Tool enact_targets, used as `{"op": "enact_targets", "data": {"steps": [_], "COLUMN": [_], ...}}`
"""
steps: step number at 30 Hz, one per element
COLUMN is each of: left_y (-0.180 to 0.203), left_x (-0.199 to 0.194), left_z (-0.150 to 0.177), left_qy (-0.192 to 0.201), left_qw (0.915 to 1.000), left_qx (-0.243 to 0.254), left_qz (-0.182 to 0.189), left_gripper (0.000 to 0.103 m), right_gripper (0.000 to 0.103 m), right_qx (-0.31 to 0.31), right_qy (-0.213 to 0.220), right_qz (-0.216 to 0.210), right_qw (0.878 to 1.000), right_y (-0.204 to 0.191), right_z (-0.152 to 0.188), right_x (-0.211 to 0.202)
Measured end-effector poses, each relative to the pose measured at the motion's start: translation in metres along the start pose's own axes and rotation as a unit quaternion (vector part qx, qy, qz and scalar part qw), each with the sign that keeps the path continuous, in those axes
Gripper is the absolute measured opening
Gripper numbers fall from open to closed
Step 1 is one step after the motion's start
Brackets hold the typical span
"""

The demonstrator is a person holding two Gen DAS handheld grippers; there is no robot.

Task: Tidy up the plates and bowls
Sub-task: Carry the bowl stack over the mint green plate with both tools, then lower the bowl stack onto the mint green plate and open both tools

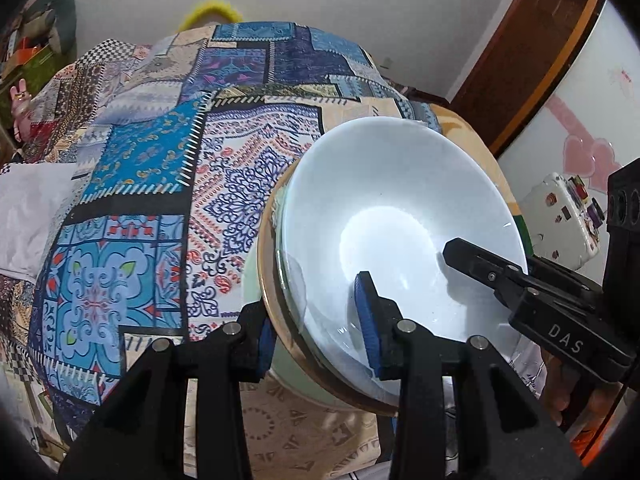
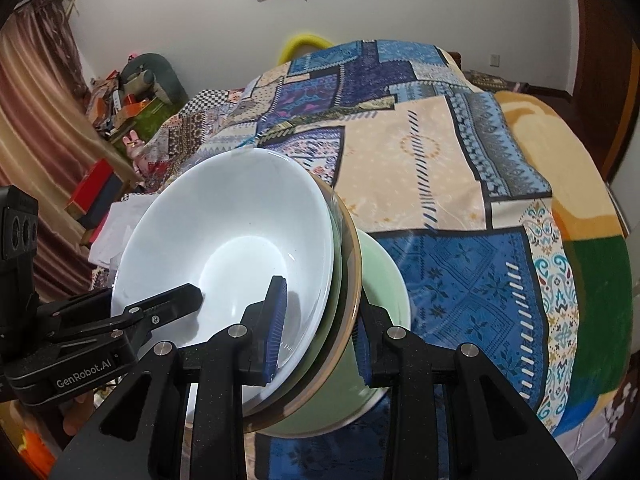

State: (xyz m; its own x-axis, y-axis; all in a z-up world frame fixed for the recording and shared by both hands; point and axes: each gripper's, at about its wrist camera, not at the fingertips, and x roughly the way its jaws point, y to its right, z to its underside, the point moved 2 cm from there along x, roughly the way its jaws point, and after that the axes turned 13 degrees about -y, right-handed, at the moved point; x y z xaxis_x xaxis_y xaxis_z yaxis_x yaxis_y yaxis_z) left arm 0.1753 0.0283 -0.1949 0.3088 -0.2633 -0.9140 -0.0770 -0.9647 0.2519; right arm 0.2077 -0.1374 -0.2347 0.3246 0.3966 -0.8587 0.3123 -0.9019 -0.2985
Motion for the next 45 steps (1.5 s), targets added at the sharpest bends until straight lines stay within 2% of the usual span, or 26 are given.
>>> {"op": "enact_targets", "data": {"steps": [16, 26, 29, 31, 33, 38, 45], "left_y": [-0.004, -0.003, -0.004, -0.003, -0.003, 0.002, 0.023], "left_x": [0.039, 0.041, 0.041, 0.038, 0.032, 0.005, -0.061], "left_z": [-0.002, 0.001, 0.001, 0.002, 0.004, 0.01, 0.022], "left_qy": [-0.043, -0.041, -0.044, -0.043, -0.036, -0.006, 0.084], "left_qw": [0.999, 0.999, 0.9989, 0.999, 0.9991, 0.9995, 0.9953], "left_qx": [-0.005, 0.004, -0.002, -0.001, 0.0, -0.002, 0.024], "left_qz": [-0.013, -0.015, -0.012, -0.015, -0.024, -0.032, -0.041], "left_gripper": [0.036, 0.036, 0.037, 0.039, 0.047, 0.051, 0.053], "right_gripper": [0.028, 0.029, 0.035, 0.045, 0.047, 0.048, 0.05], "right_qx": [0.011, 0.007, -0.004, -0.008, -0.012, -0.024, -0.054], "right_qy": [-0.032, -0.031, -0.02, -0.009, 0.004, 0.039, 0.107], "right_qz": [-0.011, -0.013, 0.009, 0.019, 0.019, 0.018, 0.018], "right_qw": [0.999, 0.999, 1.0, 1.0, 1.0, 0.999, 0.993], "right_y": [0.012, 0.013, 0.01, 0.011, 0.01, 0.006, -0.014], "right_z": [0.006, 0.008, 0.009, 0.009, 0.011, 0.014, 0.023], "right_x": [0.03, 0.029, 0.02, 0.012, 0.0, -0.034, -0.089]}}
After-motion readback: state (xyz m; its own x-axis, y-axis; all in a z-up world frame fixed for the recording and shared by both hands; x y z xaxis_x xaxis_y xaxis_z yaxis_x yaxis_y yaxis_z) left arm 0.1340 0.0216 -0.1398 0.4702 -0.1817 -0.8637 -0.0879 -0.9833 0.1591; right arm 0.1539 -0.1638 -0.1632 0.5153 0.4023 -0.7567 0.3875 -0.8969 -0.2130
